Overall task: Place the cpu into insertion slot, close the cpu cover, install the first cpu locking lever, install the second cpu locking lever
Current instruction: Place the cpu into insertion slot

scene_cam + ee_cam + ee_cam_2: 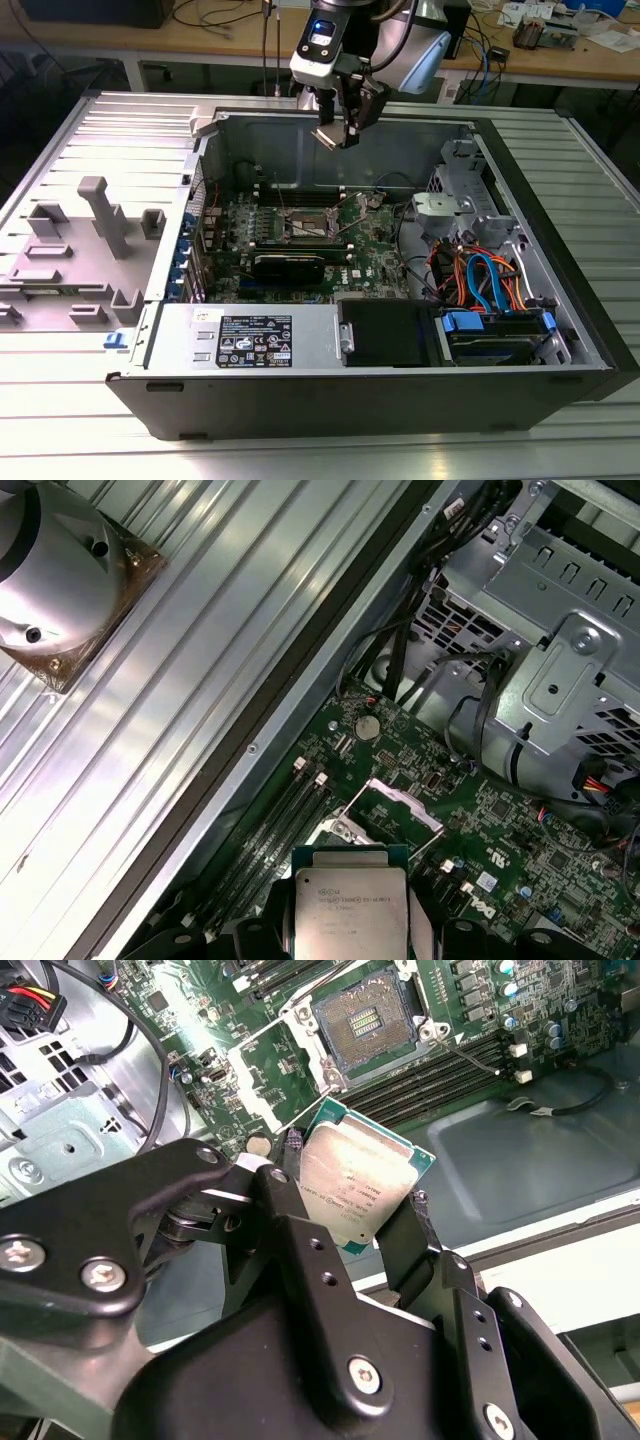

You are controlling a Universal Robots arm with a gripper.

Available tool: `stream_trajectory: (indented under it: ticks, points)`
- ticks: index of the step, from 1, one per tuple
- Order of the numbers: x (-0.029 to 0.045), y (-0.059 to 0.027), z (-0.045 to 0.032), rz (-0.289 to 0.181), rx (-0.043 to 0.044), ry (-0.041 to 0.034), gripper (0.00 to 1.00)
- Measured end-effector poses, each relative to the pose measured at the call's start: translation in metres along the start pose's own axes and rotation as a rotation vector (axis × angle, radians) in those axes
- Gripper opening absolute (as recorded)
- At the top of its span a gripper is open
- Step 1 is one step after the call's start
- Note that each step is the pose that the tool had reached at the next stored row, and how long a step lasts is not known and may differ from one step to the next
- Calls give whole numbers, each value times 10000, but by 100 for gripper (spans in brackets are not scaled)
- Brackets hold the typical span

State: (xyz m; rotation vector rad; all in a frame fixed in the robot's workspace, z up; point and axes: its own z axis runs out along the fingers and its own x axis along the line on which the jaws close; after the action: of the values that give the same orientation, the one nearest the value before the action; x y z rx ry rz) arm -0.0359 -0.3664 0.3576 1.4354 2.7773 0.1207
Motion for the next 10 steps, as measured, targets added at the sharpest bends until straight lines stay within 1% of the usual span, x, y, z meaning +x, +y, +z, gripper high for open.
stream_trajectory:
  ticks: [2,4,5,8,10]
  points:
    - [-1,0,0,58,0,-5,55]
    - [-1,-1,3,285,-6,-21,55]
    - [-1,-1,6,479,-12,-36,55]
    - [-1,-1,11,828,-18,-64,55]
    - [-3,-3,16,1146,-21,-93,55]
